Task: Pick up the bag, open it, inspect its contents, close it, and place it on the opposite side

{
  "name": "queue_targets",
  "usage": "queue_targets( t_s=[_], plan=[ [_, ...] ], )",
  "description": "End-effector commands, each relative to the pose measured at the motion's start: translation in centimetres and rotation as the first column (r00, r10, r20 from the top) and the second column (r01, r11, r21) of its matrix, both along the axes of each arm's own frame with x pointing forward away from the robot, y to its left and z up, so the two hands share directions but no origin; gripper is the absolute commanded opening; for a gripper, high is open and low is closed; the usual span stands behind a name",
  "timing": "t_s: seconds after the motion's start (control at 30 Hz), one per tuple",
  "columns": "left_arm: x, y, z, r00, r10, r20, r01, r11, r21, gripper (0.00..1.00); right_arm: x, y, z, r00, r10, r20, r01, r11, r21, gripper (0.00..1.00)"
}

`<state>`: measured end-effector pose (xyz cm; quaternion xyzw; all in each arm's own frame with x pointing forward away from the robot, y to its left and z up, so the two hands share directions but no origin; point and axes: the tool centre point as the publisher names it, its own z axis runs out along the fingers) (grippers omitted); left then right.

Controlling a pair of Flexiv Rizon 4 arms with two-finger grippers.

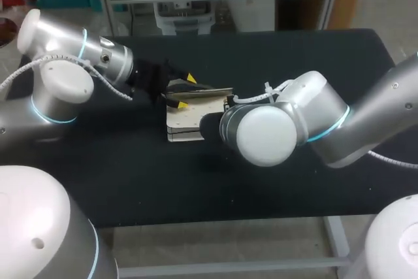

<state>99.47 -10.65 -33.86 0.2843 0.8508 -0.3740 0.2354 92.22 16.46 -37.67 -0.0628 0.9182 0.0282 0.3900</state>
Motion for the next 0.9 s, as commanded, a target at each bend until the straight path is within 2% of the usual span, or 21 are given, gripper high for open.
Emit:
queue_targets(
  t_s=[0.03,0.17,0.3,0.37,0.4,0.5,0.6,0.7,0.87,0.9],
  plan=[
    [0.7,-1.0,-0.3,1.000,0.022,-0.002,-0.022,0.999,0.032,0.96,-0.2,-0.3,-0.4,0.987,0.006,0.158,-0.011,1.000,0.029,0.00],
    [1.5,-1.1,-0.4,0.999,0.053,-0.011,-0.052,0.996,0.069,0.92,-0.2,-0.3,-0.4,0.987,0.006,0.158,-0.011,1.000,0.029,0.00],
    [2.4,-1.0,-0.6,0.997,0.072,-0.025,-0.070,0.995,0.074,0.76,-0.2,-0.3,-0.4,0.987,0.006,0.158,-0.011,1.000,0.029,0.00],
    [2.8,-0.9,-0.8,0.996,0.086,-0.030,-0.084,0.994,0.076,0.61,-0.2,-0.3,-0.4,0.987,0.006,0.158,-0.011,1.000,0.029,0.00],
    [3.0,-0.8,-0.9,0.996,0.088,-0.035,-0.085,0.993,0.076,0.58,-0.2,-0.3,-0.4,0.987,0.006,0.158,-0.011,1.000,0.029,0.00],
    [3.3,-0.8,-1.2,0.994,0.095,-0.047,-0.091,0.993,0.078,0.64,-0.2,-0.3,-0.4,0.987,0.006,0.158,-0.011,1.000,0.029,0.00],
    [3.6,-0.7,-1.4,0.993,0.106,-0.057,-0.101,0.992,0.082,0.60,-0.2,-0.3,-0.4,0.987,0.006,0.158,-0.011,1.000,0.029,0.00],
    [3.9,-0.7,-1.4,0.992,0.110,-0.062,-0.105,0.991,0.083,0.48,-0.2,-0.3,-0.4,0.987,0.006,0.158,-0.011,1.000,0.029,0.00],
    [4.1,-0.6,-1.3,0.990,0.119,-0.076,-0.112,0.989,0.092,0.17,-0.2,-0.3,-0.4,0.987,0.006,0.158,-0.011,1.000,0.029,0.00],
    [4.1,-0.6,-1.3,0.990,0.118,-0.080,-0.110,0.989,0.094,0.16,-0.2,-0.3,-0.4,0.987,0.006,0.158,-0.011,1.000,0.029,0.00]
  ],
)
